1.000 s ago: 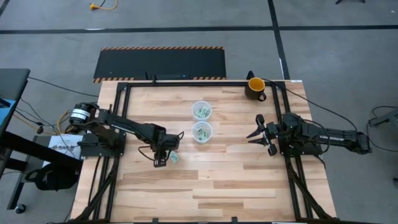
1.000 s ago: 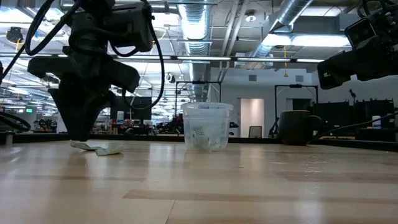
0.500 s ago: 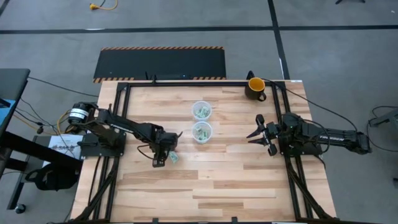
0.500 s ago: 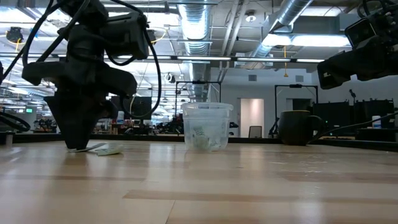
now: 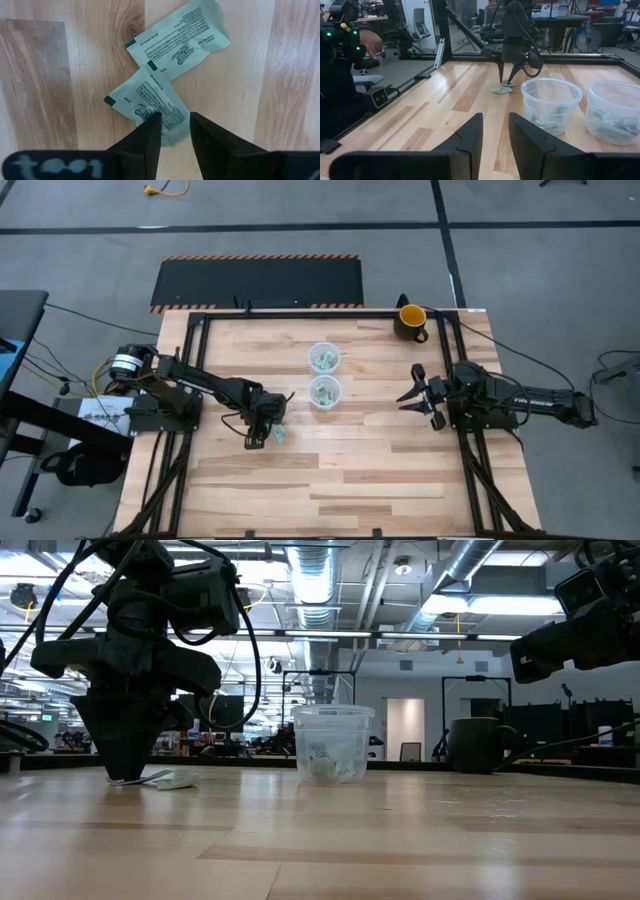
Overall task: Pick and place items into bin
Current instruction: Put the green stevia packet into the bottom transparent bin
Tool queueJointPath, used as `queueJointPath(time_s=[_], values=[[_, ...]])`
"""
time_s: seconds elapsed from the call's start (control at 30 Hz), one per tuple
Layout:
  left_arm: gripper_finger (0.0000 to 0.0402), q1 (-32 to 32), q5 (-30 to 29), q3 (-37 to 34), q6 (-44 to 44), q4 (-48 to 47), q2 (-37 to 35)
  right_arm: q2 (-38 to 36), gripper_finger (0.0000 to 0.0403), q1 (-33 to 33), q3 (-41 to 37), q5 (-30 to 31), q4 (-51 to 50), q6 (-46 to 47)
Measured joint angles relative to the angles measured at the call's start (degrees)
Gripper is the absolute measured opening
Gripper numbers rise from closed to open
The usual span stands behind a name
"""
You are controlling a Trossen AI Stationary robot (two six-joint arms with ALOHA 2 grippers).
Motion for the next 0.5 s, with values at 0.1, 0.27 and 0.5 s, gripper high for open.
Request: queueJointPath(time_s=[0.1, 0.27, 0.5], values=[[0.0088, 0.0, -0.4, -0.02, 0.0, -0.02, 0.04, 0.0, 0.0087, 0.0, 0.0, 0.0, 0.0, 0.0], [0.008, -0.12, -0.64, -0.04, 0.0, -0.04, 0.09, 0.0, 0.0087, 0.0, 0.0, 0.0, 0.0, 0.0], [0.0111, -1.58, -2.22, -0.04, -0.5, -0.07, 0.22, 0.0, 0.0087, 0.0, -0.02, 0.0, 0.0, 0.0]])
